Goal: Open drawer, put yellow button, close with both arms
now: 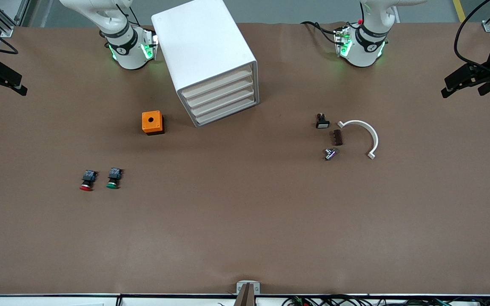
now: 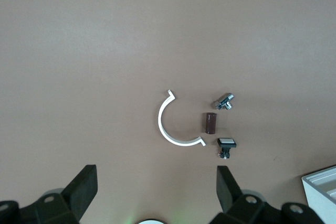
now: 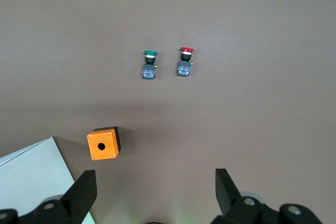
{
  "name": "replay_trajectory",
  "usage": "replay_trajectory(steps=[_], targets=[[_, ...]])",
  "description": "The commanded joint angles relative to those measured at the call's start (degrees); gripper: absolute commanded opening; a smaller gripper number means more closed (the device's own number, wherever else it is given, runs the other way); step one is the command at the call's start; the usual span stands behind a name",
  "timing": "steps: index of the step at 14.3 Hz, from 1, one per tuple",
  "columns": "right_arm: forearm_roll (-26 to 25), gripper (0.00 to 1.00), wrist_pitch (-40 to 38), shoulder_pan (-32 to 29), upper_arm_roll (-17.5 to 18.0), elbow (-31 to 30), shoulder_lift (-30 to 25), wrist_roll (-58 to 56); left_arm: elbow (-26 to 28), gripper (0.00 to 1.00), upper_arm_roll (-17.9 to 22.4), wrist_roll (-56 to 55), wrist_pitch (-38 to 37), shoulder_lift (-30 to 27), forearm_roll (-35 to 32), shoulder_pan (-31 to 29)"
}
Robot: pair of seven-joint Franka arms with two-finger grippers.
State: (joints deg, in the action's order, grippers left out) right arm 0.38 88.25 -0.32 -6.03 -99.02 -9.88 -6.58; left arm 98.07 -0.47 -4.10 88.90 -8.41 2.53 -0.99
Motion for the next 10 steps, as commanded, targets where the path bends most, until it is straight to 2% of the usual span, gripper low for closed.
replay_trajectory(steps=[1, 10], targets=[[-0.99, 1.0, 0.79, -0.2, 0.22, -1.53, -1.46, 0.16, -1.13, 1.0, -0.14, -0.38, -1.09, 0.85, -1.12, 0.38], [-1.96, 1.0, 0.61, 0.06, 0.4, -1.62, -1.55, -1.16, -1.65, 1.0, -0.23, -0.21, -1.18, 1.02, -0.95, 0.64]])
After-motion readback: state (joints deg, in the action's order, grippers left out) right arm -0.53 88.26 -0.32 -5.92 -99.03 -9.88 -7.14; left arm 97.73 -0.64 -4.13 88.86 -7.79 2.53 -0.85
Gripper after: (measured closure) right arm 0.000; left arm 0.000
